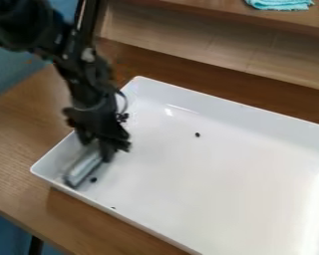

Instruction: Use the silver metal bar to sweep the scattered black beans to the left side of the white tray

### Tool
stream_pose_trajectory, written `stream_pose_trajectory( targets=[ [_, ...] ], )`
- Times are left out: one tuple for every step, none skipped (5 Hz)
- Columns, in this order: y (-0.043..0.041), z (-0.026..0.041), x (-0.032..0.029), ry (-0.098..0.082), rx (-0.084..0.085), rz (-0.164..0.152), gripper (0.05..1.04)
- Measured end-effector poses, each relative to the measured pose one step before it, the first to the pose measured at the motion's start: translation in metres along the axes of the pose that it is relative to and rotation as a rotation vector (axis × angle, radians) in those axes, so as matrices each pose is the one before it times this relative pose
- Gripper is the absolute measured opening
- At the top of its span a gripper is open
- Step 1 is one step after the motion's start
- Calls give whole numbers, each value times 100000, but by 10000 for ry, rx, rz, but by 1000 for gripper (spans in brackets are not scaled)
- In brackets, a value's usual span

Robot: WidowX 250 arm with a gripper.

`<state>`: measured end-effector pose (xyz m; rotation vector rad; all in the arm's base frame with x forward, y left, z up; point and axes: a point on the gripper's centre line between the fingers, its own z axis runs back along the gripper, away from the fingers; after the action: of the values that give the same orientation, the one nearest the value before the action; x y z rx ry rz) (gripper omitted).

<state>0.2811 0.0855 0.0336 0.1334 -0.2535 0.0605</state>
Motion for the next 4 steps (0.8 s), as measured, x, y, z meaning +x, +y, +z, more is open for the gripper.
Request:
stream_pose_trajectory(
  targets=[
    [377,512,715,-6,-32,224,405],
    [-1553,2389,2148,-93,-873,509,405],
    [-4674,2326,2382,8,-790,101,405],
    [-3745,406,1273,-118,-253,-19,405]
  ],
)
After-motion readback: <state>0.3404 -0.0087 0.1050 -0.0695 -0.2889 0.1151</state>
